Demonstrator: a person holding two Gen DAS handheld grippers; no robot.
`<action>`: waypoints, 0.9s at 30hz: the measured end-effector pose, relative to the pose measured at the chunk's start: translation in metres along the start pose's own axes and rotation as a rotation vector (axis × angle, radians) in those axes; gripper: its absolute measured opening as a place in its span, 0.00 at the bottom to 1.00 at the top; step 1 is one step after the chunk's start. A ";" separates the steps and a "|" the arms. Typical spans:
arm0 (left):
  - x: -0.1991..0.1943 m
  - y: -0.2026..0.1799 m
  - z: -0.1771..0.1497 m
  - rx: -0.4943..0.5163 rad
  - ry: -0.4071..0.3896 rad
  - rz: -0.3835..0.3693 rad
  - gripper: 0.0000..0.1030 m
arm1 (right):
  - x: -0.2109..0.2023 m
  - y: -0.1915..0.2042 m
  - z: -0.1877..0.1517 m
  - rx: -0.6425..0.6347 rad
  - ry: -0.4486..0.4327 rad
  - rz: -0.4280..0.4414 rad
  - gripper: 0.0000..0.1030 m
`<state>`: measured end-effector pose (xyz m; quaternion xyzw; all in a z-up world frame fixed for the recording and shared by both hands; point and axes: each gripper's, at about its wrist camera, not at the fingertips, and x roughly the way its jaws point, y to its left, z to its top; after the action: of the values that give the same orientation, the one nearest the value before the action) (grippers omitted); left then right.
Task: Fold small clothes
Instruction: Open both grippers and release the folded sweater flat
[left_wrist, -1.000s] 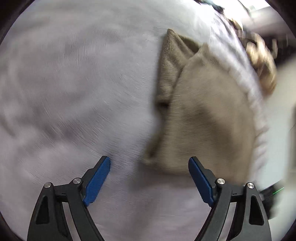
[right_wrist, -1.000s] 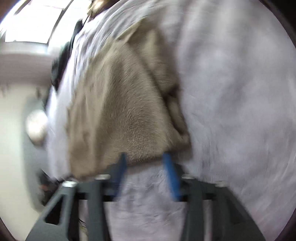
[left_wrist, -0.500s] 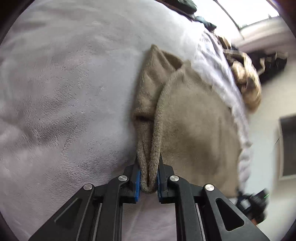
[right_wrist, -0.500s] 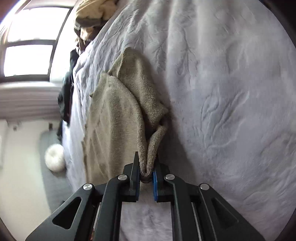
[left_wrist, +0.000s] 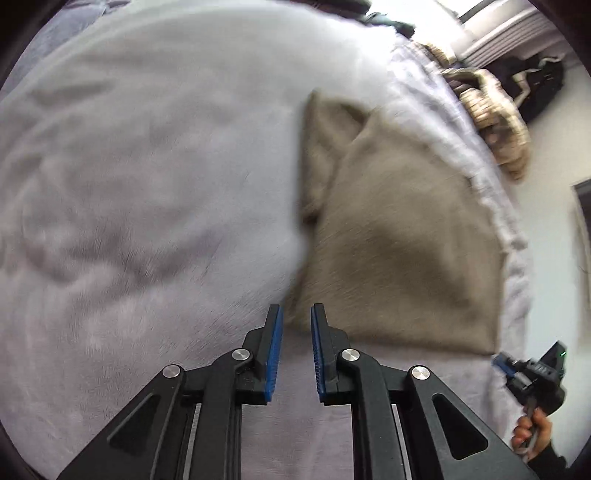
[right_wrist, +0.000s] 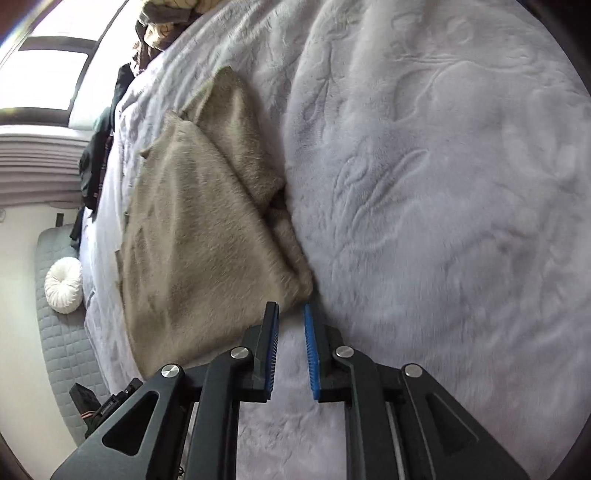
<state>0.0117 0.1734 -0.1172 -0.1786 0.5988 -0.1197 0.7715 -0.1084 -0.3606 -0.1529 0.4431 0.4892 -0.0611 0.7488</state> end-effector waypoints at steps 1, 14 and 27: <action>-0.002 -0.005 0.004 0.011 -0.008 -0.015 0.16 | -0.008 0.000 -0.007 -0.012 -0.014 0.007 0.15; 0.058 -0.028 0.026 0.149 0.095 0.056 0.16 | 0.057 0.032 0.017 -0.087 0.066 -0.080 0.05; 0.048 -0.038 0.005 0.145 0.131 0.118 0.16 | 0.017 0.043 -0.015 -0.157 0.085 -0.161 0.10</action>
<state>0.0297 0.1207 -0.1422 -0.0787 0.6471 -0.1285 0.7473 -0.0870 -0.3183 -0.1419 0.3447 0.5578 -0.0637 0.7524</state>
